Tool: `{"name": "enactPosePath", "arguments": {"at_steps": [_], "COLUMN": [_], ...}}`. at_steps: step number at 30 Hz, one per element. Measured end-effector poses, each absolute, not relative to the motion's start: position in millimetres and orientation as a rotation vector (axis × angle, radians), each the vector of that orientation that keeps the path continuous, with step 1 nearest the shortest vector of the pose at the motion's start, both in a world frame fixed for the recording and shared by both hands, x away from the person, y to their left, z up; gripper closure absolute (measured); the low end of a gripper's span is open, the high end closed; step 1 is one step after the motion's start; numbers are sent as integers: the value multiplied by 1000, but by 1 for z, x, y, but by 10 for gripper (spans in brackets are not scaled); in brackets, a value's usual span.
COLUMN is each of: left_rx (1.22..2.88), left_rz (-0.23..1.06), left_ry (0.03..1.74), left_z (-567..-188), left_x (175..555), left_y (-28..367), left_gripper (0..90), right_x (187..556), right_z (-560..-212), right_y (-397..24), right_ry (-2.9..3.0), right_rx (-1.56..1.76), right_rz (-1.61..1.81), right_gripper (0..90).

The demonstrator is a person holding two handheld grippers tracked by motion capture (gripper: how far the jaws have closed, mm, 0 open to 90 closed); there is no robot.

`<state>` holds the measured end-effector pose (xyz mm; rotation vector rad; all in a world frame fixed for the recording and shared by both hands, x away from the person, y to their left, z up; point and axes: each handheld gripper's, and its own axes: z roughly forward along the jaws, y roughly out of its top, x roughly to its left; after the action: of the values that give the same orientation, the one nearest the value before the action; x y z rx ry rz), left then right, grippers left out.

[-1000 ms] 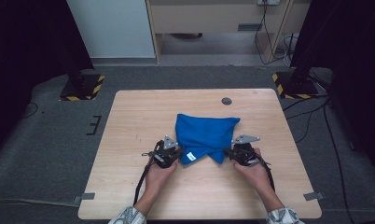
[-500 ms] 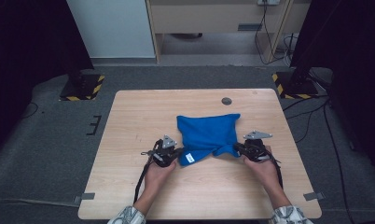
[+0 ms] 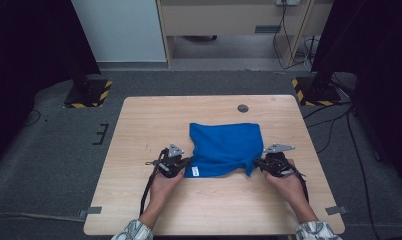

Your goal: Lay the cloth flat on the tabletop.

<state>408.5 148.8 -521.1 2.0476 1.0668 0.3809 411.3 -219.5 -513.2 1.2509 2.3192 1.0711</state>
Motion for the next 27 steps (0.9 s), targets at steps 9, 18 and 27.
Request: {"name": "enactPosePath", "arguments": {"at_steps": [9,18,27], "left_rx": [2034,2006,2031], "left_rz": [389,386,417], "left_ry": [1061,1048,1037], "left_z": [-520,-512,-512], "left_x": [401,385,370], "left_y": [153,156,164], "left_gripper": [623,480,468], "right_x": [396,374,369], "right_z": [-505,-498,-507], "right_y": [-230,-236,-215], "right_ry": [2254,2220,2316], "right_rx": [1303,1312,1262], "right_rz": [1075,1088,1053], "right_gripper": [564,601,750]}}
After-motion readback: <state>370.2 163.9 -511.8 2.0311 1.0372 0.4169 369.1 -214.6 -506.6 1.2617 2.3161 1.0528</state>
